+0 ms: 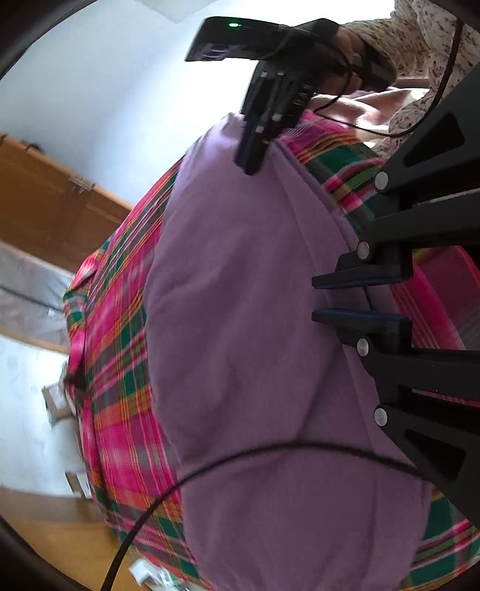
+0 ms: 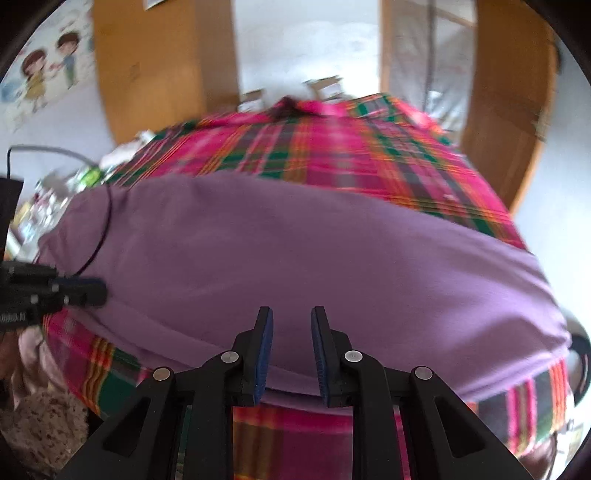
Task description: Fold clothes
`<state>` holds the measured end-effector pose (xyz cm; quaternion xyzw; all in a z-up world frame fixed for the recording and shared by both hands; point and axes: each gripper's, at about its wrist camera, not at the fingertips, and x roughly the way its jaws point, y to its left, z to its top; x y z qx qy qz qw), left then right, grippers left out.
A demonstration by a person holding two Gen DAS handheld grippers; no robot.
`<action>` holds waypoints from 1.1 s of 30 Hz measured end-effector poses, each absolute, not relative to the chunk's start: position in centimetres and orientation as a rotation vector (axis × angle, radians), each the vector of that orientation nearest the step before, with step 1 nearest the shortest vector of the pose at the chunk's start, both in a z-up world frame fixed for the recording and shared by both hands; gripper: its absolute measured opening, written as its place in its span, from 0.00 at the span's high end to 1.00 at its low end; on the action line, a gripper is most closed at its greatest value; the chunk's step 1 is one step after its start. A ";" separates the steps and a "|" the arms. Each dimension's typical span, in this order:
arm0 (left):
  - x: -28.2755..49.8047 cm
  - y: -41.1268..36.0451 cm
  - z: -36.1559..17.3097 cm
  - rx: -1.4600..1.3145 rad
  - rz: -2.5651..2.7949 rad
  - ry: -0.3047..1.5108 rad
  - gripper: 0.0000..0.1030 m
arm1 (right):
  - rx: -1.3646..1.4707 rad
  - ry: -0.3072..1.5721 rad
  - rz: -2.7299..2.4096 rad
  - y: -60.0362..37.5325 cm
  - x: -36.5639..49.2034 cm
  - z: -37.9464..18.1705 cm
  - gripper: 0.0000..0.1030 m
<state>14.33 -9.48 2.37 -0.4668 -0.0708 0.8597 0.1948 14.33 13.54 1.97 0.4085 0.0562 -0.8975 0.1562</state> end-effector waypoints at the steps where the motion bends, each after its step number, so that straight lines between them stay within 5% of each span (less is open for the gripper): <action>1: 14.5 -10.2 2.5 -1.300 2.436 -0.227 0.90 | 1.180 0.181 -2.536 13.0 14.6 1.7 0.79; 10: 16.7 -17.4 5.9 -1.086 2.707 -0.490 0.90 | 1.105 0.286 -2.461 10.3 15.3 3.0 0.79; 33: 16.4 -29.2 5.5 -1.112 3.013 -0.920 0.84 | 1.034 0.349 -1.989 -0.3 14.5 3.8 0.79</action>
